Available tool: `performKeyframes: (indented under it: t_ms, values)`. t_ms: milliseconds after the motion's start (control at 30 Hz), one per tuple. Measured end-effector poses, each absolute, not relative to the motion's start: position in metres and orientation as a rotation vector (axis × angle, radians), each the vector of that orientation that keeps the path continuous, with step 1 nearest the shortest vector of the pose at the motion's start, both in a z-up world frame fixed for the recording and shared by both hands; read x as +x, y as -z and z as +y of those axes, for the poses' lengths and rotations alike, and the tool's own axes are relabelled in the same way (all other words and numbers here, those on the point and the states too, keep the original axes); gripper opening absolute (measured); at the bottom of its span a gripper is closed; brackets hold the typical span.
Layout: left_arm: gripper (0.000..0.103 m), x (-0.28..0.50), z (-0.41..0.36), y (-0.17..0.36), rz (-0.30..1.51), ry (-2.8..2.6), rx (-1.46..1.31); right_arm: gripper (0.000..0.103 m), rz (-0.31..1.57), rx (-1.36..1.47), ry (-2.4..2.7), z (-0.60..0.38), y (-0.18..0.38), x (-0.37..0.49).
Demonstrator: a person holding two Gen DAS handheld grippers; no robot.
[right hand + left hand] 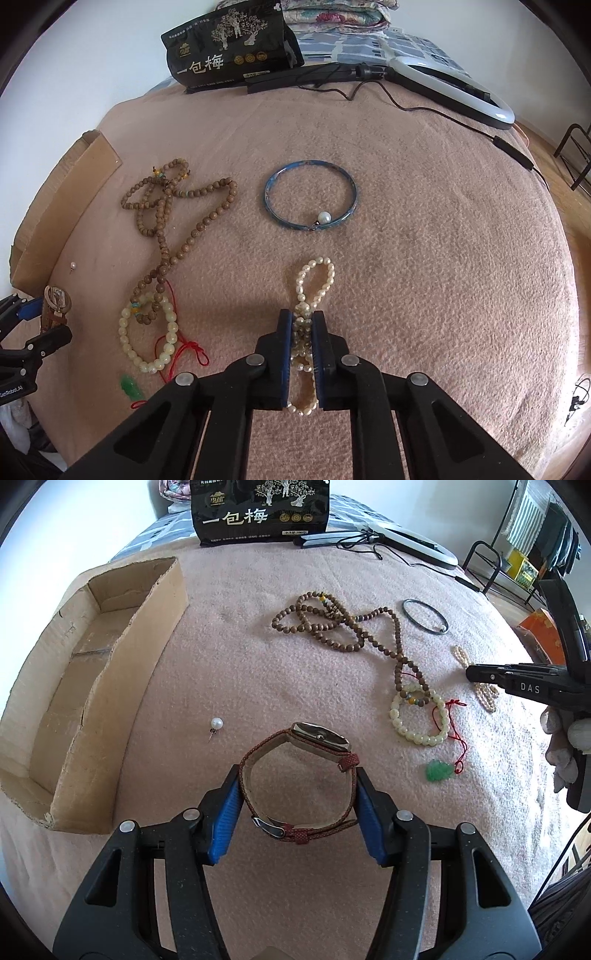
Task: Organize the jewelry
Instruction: 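Close left tool on the watch strap while right tool grasps the pearl necklace, then carry the watch over the cardboard box with left tool while right tool lifts pearls over it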
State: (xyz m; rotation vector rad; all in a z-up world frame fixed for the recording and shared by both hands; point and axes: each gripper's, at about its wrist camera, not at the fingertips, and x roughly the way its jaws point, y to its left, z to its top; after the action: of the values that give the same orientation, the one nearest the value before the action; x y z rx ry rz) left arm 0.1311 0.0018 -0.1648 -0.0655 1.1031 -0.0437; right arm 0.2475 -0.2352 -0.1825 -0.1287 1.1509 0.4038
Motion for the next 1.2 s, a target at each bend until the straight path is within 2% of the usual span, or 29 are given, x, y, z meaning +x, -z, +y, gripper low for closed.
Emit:
performKeyframes:
  t_ms: [600, 1200]
  values:
    - [0.058, 0.124, 0.019, 0.106, 0.967, 0.029, -0.079, 0.004, 1.027, -0.067, -0.4, -0.242, 0.127, 0.23]
    - [0.058, 0.125, 0.066, 0.053, 0.866, 0.002, -0.125, 0.003, 0.872, -0.061, -0.487, -0.201, 0.049, 0.203]
